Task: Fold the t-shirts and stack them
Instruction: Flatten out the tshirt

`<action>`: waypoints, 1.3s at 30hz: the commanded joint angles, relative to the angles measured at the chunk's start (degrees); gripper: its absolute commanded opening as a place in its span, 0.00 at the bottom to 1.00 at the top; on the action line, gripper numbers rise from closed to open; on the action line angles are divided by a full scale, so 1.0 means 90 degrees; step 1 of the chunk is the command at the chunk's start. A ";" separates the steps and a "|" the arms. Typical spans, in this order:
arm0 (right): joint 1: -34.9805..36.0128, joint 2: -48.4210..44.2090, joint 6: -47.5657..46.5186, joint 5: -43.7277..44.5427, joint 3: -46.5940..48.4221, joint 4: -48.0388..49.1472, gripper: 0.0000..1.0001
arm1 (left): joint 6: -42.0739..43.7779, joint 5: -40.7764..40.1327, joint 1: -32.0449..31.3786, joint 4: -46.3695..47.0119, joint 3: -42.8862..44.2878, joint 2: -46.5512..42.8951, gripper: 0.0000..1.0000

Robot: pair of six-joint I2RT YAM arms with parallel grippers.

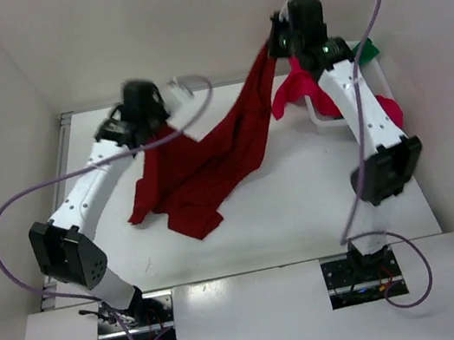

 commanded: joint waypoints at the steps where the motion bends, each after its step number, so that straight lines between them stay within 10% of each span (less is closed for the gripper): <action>1: -0.0582 0.1475 0.0235 -0.0308 0.5356 0.0115 0.00 | 0.1031 -0.1056 0.1023 0.1812 0.2892 -0.0068 0.00; 9: -0.1033 0.0784 0.0269 -0.1061 0.4853 0.0070 0.00 | 0.0896 -0.0443 0.2869 0.1043 0.4110 -0.0135 0.00; 18: -0.0594 -0.1433 0.0015 -0.1394 -0.0993 0.0442 0.00 | 0.1092 -0.0002 0.2958 0.0651 -0.0611 -0.1962 0.00; 27: 0.0655 -0.1613 0.1156 -0.1529 -0.4220 0.0010 0.00 | 0.0877 0.0321 0.3075 0.0054 -0.3409 -0.2198 0.00; 35: 0.0443 0.1207 0.0552 -0.1092 -0.0578 -0.0329 0.00 | 0.0029 0.0429 0.3289 0.0641 -0.1590 -0.0228 0.00; 39: 0.0247 0.2875 0.0483 0.0077 0.5161 -0.1537 0.00 | -0.1162 0.0555 0.3621 0.0144 0.3222 0.1082 0.00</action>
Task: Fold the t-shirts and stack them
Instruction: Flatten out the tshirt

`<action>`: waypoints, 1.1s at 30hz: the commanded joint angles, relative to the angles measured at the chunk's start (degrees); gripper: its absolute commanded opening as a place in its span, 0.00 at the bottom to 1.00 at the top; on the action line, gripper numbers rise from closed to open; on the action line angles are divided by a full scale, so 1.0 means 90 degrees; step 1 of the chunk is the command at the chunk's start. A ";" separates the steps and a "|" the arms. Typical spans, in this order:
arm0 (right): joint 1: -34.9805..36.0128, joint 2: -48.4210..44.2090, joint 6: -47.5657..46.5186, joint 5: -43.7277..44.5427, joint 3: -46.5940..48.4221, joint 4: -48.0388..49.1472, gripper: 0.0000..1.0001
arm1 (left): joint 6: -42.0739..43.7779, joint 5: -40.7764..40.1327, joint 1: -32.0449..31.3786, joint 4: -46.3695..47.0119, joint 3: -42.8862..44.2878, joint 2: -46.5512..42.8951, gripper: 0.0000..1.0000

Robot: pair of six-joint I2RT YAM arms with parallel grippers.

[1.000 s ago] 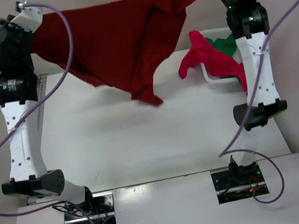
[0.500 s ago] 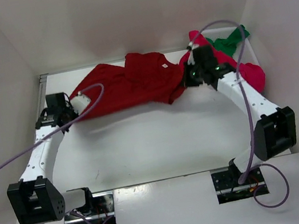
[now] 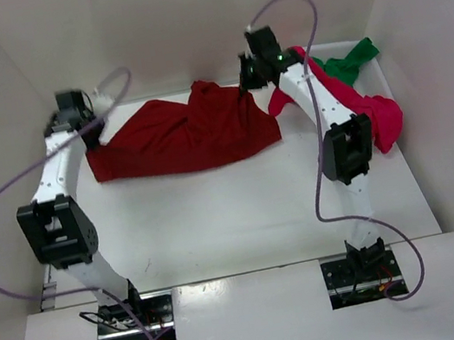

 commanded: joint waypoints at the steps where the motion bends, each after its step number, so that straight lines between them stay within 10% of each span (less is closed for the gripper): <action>1: -0.0210 0.0536 -0.0238 0.1796 0.4725 -0.0851 0.00 | -0.1309 0.0138 0.0333 0.0313 0.3773 0.0553 0.00; 4: -0.0424 0.0179 -0.0062 0.2019 0.5449 -0.0550 0.00 | -0.1555 0.0575 0.0393 0.0254 0.5668 0.0702 0.00; 8: -0.0425 -0.0427 -0.0365 0.2029 0.4487 -0.0550 0.00 | -0.1438 0.0968 0.0393 -0.0117 0.5930 0.0703 0.00; 16: 0.0570 -0.1706 -0.0551 0.3247 0.1761 -0.1166 0.00 | 0.0094 0.0802 0.0334 0.0830 0.1704 -0.1180 0.00; 20: 0.1390 -0.3412 0.0033 0.3825 -0.1411 -0.0590 0.00 | 0.0690 0.0343 0.0334 0.0752 -0.0160 -0.1845 0.00; 28: 0.2220 -0.4393 0.1938 0.1302 -0.5523 -0.0239 0.00 | 0.0691 0.0021 0.0451 -0.0342 -0.2262 -0.1905 0.00; 33: 0.2222 -0.4199 0.2330 0.0349 -0.6290 -0.0081 0.00 | 0.0496 -0.0038 0.0451 -0.0605 -0.3035 -0.1905 0.00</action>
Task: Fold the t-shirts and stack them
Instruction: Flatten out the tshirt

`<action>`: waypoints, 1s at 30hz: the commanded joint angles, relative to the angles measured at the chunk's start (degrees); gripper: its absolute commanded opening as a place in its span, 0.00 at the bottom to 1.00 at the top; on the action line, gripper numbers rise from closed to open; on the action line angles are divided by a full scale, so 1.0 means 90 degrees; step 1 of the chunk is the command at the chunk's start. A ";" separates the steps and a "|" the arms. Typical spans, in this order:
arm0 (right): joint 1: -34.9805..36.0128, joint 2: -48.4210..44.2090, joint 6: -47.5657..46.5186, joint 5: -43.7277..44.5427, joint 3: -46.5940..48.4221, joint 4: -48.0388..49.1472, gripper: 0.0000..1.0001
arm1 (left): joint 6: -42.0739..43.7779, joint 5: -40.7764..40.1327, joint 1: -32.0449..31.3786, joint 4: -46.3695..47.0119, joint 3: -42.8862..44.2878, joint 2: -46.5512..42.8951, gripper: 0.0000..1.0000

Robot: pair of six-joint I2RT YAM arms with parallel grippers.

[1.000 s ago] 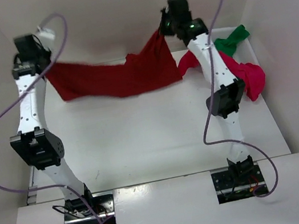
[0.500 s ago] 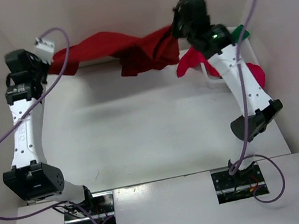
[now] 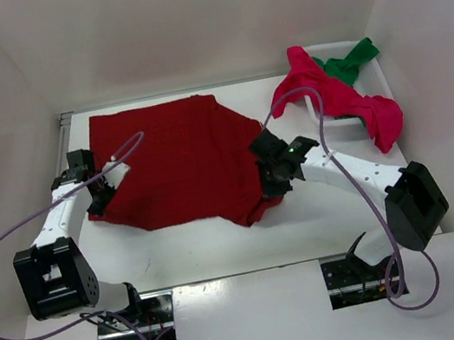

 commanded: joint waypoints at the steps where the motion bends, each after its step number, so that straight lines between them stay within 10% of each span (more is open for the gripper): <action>1: 0.0004 0.0042 0.0422 -0.0790 -0.0141 0.0312 0.00 | -0.0070 -0.0126 0.0031 -0.0249 -0.0185 -0.0132 0.00; 8: -0.0161 0.0637 -0.0232 -0.0653 0.0298 0.0447 0.00 | -0.0188 -0.0253 0.0090 0.0063 -0.0195 -0.0132 0.00; 11: -0.1687 0.1521 -0.1071 -0.0400 0.1865 0.0605 0.00 | -0.0489 -0.0311 0.0090 0.0843 0.1192 0.0557 0.00; 14: -0.2377 0.3139 -0.1688 0.0417 0.6545 -0.0379 0.00 | -0.1523 -0.0311 0.0090 0.0689 0.4961 0.1673 0.00; 15: -0.2465 0.3612 -0.1785 0.1107 0.9759 -0.0653 0.00 | -0.1757 -0.0205 0.0157 0.0689 0.5929 0.1829 0.00; 17: -0.2766 0.4018 -0.1545 0.1282 1.1603 -0.0368 0.00 | -0.2129 0.0176 0.0158 0.0747 0.8287 0.2191 0.00; 23: -0.2857 0.3969 -0.1767 0.0900 1.2195 -0.0001 0.00 | -0.2072 0.0529 0.0158 0.0406 1.0421 0.2739 0.00; 30: -0.2779 0.3237 -0.2079 0.1114 1.1093 -0.0206 0.00 | -0.1478 0.1016 0.0158 0.0824 0.7964 0.1804 0.00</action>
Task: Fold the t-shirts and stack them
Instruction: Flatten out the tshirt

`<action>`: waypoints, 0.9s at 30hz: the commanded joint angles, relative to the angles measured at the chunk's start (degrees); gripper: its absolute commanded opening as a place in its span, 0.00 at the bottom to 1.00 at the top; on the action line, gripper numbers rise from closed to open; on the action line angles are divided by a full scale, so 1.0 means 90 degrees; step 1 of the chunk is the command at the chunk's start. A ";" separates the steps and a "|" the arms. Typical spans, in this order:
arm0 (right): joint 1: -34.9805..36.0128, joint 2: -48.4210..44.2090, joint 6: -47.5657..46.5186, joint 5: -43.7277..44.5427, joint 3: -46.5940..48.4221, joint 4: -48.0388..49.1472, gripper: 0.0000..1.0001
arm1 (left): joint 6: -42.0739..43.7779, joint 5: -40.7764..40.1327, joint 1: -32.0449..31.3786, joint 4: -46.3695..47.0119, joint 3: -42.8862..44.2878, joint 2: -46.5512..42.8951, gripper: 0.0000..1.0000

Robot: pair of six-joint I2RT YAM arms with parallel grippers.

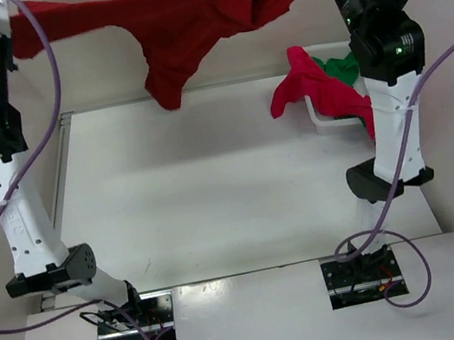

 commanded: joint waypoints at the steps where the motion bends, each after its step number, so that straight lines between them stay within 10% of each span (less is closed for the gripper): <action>1: -0.0061 0.0024 -0.0236 0.0257 -0.0782 -0.0410 0.00 | 0.0388 0.0228 0.0063 0.0154 -0.2063 -0.0125 0.00; 9: 0.1927 -0.1909 -0.0511 0.1953 -0.5328 -0.0695 0.00 | 0.1560 0.0033 0.0063 0.0228 -0.5353 -0.1749 0.00; 17: 0.2819 -0.4283 0.1792 0.0347 -1.0523 -0.0685 0.00 | 0.2127 -0.0766 0.0063 -0.1855 -0.7671 -0.1866 0.00; 27: 0.3025 -0.4178 0.2372 -0.0984 -1.2640 0.0146 0.00 | 0.1845 -0.0856 0.0063 -0.2021 -0.9845 -0.1984 0.00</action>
